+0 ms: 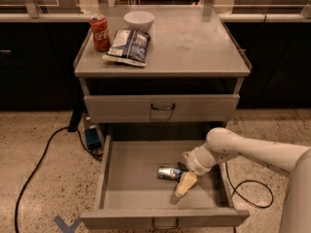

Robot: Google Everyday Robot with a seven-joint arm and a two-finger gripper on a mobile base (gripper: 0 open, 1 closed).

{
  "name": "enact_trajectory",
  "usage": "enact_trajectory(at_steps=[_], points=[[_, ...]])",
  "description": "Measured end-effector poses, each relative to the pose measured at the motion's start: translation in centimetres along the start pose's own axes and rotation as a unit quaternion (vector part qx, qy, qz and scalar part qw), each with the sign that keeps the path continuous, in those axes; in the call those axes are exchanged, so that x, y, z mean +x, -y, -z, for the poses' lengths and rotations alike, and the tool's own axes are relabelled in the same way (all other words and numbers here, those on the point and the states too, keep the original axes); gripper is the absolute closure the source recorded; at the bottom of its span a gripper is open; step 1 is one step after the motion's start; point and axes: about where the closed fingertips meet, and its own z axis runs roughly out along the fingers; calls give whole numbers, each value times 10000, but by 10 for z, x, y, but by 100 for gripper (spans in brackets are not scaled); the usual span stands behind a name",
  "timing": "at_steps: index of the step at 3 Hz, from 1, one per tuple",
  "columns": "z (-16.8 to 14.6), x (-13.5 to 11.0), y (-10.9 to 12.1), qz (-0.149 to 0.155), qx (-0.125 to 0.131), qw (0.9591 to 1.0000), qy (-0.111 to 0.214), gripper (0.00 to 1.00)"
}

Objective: Pick redbull can from middle drawer and place on counter

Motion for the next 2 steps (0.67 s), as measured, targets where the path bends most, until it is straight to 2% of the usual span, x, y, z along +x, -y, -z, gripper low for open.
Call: enact_trajectory(at_steps=[1,2], points=[[-23,-3,9,-31,-79,9999,102,0],[-49,-1,16,-188,-175,9994,240,0]])
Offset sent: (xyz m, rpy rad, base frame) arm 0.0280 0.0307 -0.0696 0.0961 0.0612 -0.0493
